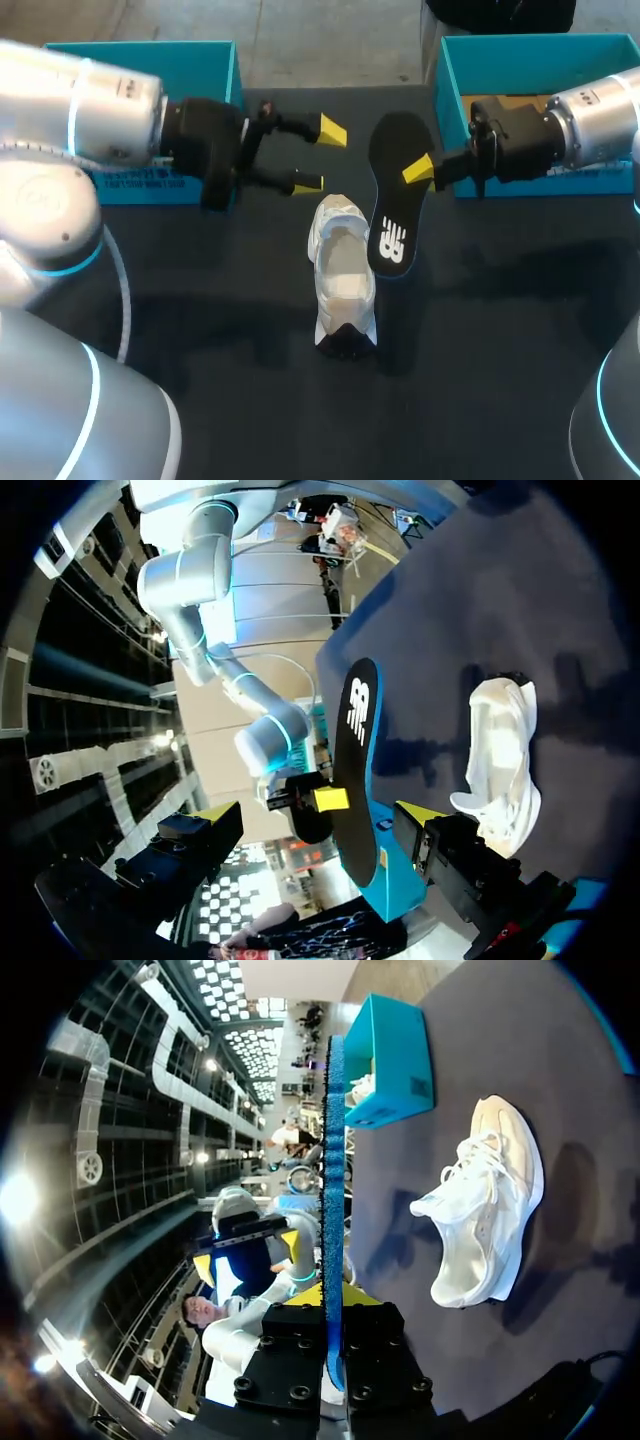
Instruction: Take the shoe out of the shoebox, open the shoe tongue, remove and reinsert the insole, then place the shoe into the shoebox
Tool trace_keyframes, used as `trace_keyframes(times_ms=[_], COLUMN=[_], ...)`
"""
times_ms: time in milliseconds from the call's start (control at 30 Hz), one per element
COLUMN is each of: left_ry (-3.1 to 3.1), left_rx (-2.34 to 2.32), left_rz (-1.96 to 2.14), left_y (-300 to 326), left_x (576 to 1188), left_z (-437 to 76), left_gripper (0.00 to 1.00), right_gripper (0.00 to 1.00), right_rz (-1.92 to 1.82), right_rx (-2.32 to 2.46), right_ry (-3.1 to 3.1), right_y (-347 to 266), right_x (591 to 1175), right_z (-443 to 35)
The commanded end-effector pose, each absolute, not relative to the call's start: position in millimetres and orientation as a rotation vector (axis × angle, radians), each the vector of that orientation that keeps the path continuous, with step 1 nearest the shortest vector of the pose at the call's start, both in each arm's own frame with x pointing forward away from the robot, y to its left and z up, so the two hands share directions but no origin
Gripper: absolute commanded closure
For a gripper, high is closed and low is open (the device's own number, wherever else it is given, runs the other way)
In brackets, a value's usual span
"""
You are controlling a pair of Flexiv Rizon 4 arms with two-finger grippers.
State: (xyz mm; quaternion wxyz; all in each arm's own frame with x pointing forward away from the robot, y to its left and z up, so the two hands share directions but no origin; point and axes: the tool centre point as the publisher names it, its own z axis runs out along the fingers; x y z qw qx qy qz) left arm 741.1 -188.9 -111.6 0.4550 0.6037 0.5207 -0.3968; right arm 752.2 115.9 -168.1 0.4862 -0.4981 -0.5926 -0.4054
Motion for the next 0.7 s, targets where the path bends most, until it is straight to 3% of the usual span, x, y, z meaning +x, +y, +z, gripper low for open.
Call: trace_keyframes(times_ms=[33,700], left_ry=[1.071,1.046], left_rx=[1.271,1.154], left_rz=[-1.140,-1.207], left_y=[-189,-199], left_x=[733,731], left_z=[-125,-135], left_gripper=[0.00,0.00], right_gripper=[1.00,1.00], right_rz=[-0.982,-0.918], right_rx=[-1.210,-1.144], right_ry=[-1.441,-1.453], right_y=[117,112], right_x=[751,749], right_z=[-168,-159])
